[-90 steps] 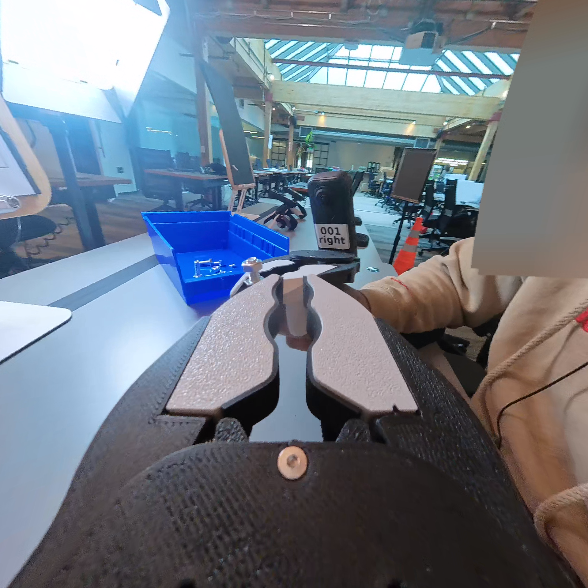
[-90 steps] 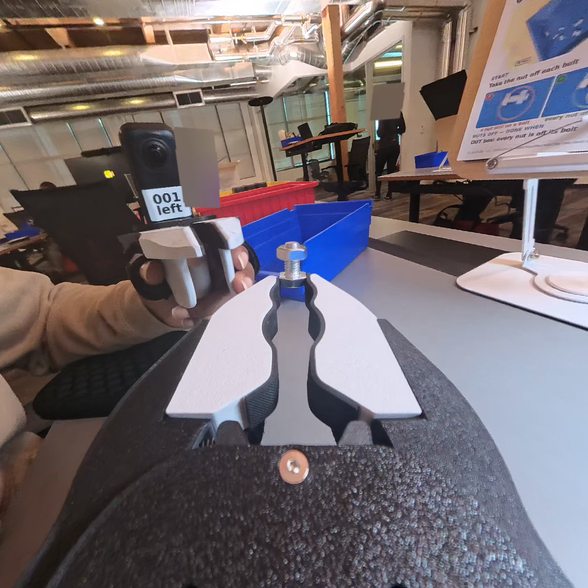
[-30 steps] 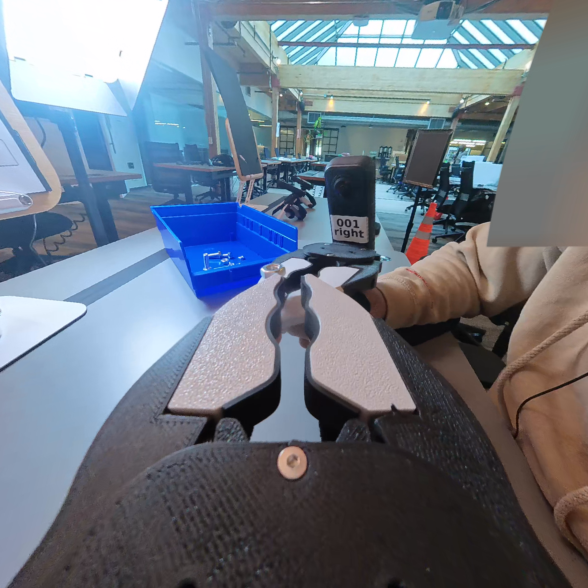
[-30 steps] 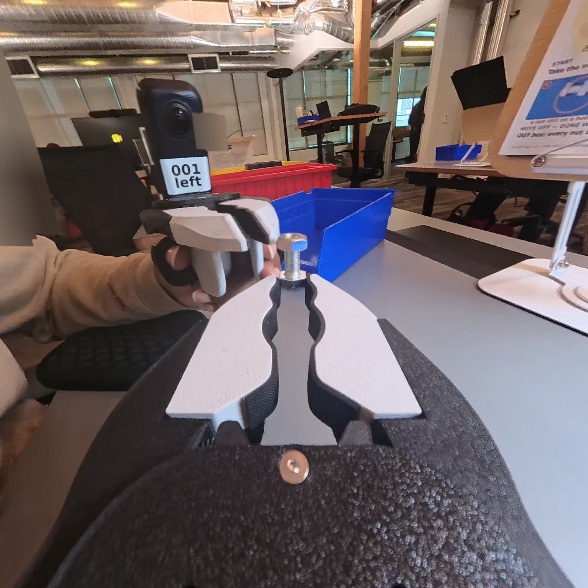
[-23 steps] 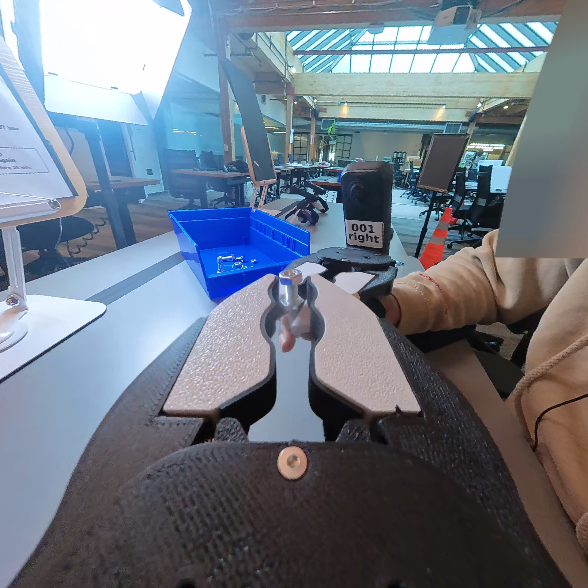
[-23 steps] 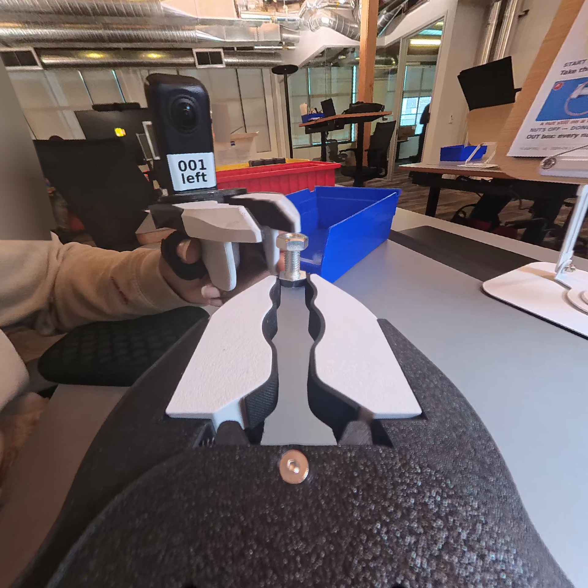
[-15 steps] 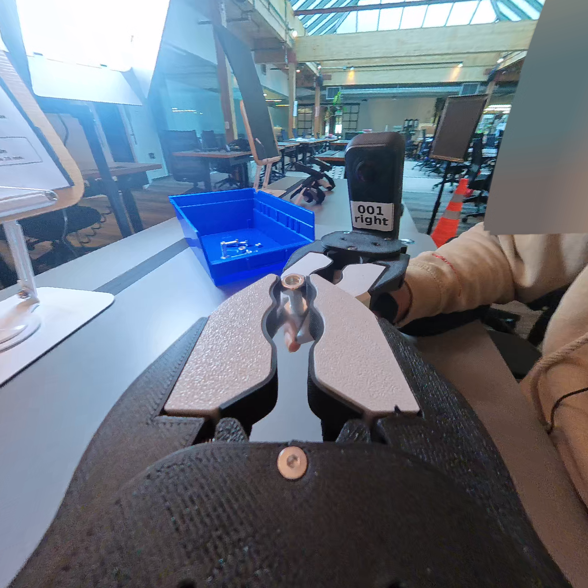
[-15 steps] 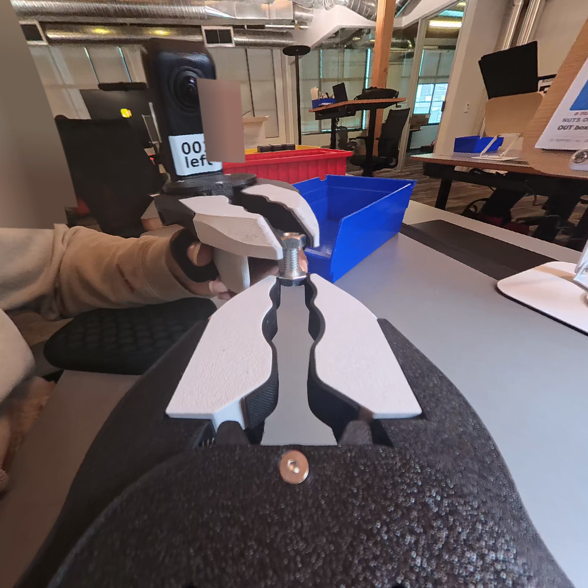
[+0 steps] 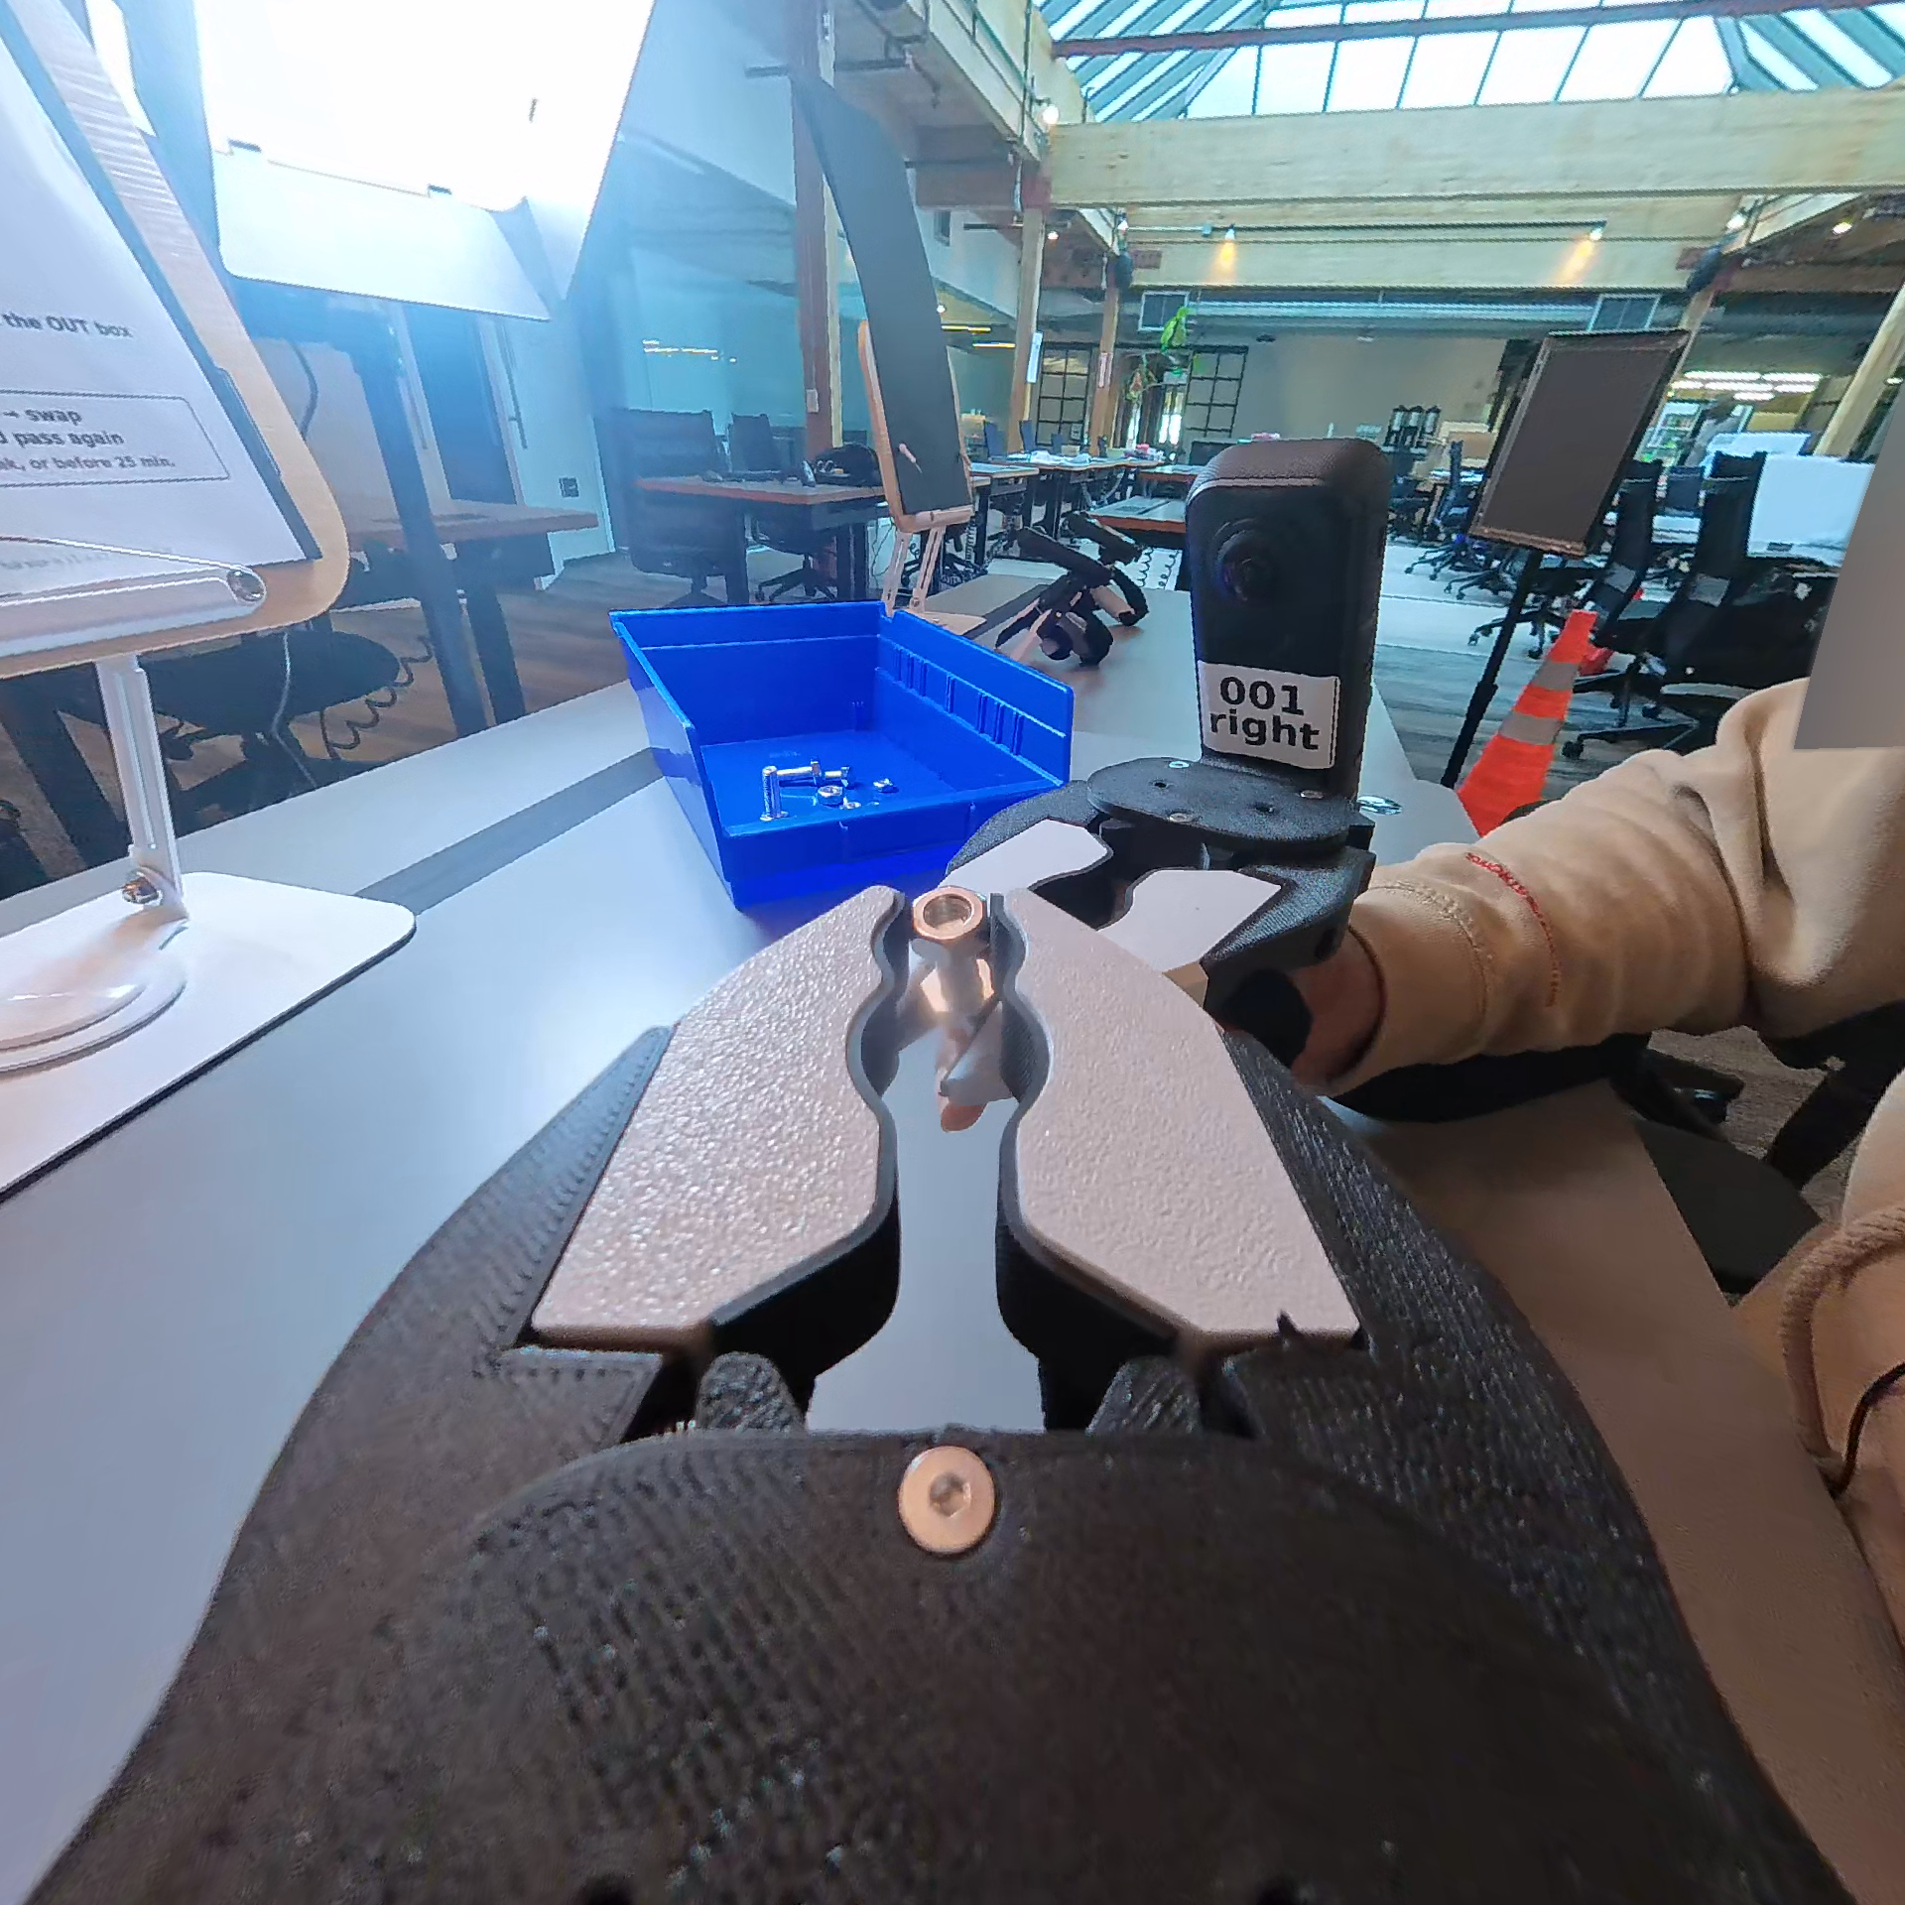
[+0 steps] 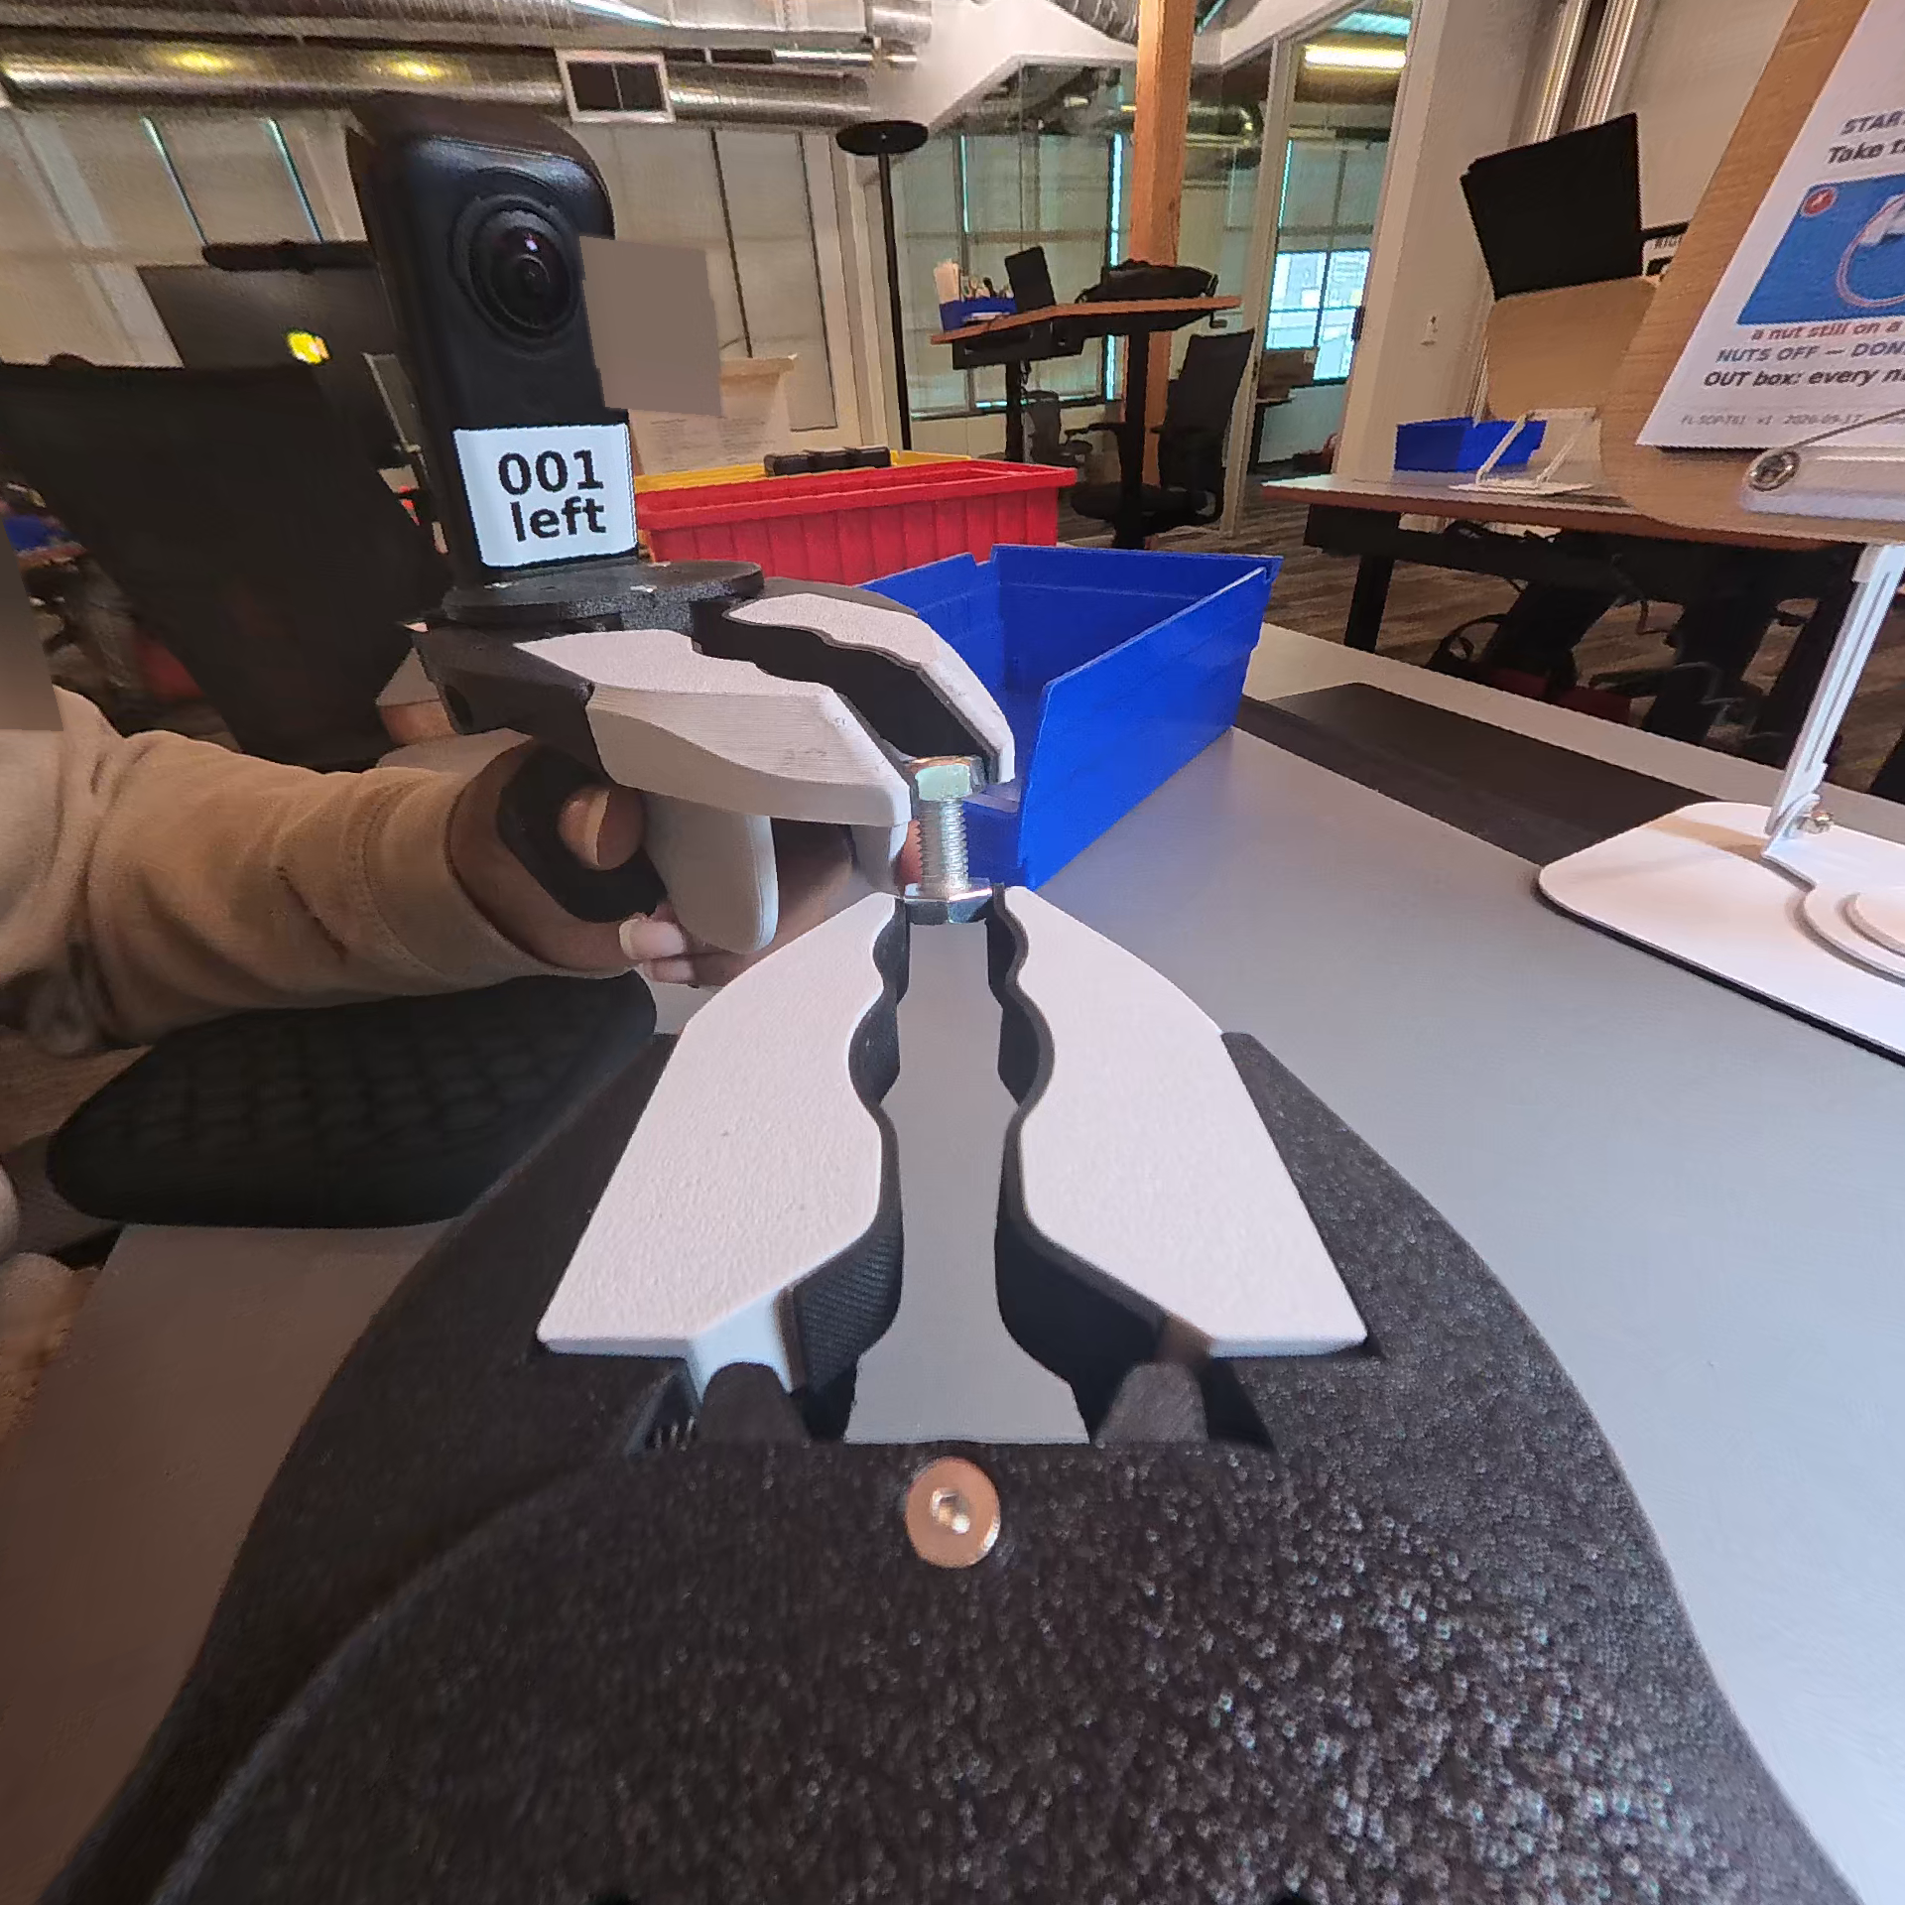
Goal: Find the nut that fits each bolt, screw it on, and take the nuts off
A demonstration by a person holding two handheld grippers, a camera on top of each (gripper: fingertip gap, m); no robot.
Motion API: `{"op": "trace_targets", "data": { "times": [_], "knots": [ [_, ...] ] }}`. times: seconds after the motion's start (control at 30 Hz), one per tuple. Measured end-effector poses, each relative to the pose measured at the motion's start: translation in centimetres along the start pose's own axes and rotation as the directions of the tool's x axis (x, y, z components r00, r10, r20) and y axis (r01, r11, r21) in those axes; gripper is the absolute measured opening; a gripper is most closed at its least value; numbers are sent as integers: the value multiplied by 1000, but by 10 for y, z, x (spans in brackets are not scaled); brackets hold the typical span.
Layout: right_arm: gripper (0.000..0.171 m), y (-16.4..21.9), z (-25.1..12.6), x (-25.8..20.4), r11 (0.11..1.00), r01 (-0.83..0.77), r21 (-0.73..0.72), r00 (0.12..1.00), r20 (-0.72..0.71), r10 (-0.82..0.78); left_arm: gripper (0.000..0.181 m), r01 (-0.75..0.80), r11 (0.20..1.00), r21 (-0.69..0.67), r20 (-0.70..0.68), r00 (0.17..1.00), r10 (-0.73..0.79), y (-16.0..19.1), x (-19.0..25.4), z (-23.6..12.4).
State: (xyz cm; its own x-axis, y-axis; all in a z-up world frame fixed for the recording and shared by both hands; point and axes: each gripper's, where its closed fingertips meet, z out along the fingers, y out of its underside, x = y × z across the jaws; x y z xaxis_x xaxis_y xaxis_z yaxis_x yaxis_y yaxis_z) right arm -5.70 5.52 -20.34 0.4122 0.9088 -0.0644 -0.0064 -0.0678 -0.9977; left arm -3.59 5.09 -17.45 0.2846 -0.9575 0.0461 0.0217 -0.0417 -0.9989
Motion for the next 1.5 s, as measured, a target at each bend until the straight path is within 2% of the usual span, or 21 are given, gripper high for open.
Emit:
{"op": "trace_targets", "data": {
  "times": [0.23, 0.47, 0.5, 0.57, 0.6, 0.73, 0.87, 1.0, 1.17, 1.27, 1.33, 1.43, 1.5],
  "knots": [
    [14, -2, 0, -2, 1000, -4, 18, 1000, 14, 4, 15, -8, 1000, 15, -10, 1000, 8, -2, 3, 0],
    [14, -8, -3, 0, 997, -38, 60, 999, 24, 37, 27, 0, 999, 34, -45, 999, 2, -6, 9, 0],
    [14, -10, -4, 2, 996, -50, 74, 999, 18, 49, 27, 1, 999, 41, -49, 999, 1, -7, 9, -1],
    [14, -15, -8, 9, 991, -87, 102, 996, 2, 87, 10, 0, 998, 63, -112, 994, 7, -12, 18, -5],
    [14, -17, -9, 11, 989, -97, 109, 995, 1, 98, 11, 1, 997, 74, -127, 992, 8, -14, 20, -5],
    [14, -18, -9, 7, 990, -85, 112, 996, 14, 84, 13, -3, 995, 98, -74, 997, 11, -18, 11, -7],
    [14, -15, -3, -6, 994, -58, 91, 996, 67, 52, 21, 42, 997, 60, -87, 996, -36, -10, 10, -3],
    [15, -11, -1, -12, 997, -38, 72, 996, 85, 32, 16, 38, 998, 51, -94, 995, -33, -9, 12, -2],
    [14, -3, 0, 2, 999, -43, 20, 999, 30, 43, 16, 21, 993, 116, -29, 999, -18, -24, 0, -11],
    [14, -14, -11, 30, 1000, 1, 0, 997, -74, -1, 16, 17, 995, 95, 31, 999, -20, -21, -14, -14],
    [14, -28, -33, 71, 997, 46, -63, 977, -203, -58, 16, -2, 998, 57, 57, 998, -1, -13, -19, -15],
    [15, -45, -91, 152, 969, -4, -247, 903, -416, -102, 16, -39, 999, 5, 83, 996, 39, 1, -23, -19],
    [14, -44, -139, 206, 906, -99, -411, 835, -530, -149, 16, -41, 999, -22, 88, 995, 43, 11, -24, -22]
  ]
}}
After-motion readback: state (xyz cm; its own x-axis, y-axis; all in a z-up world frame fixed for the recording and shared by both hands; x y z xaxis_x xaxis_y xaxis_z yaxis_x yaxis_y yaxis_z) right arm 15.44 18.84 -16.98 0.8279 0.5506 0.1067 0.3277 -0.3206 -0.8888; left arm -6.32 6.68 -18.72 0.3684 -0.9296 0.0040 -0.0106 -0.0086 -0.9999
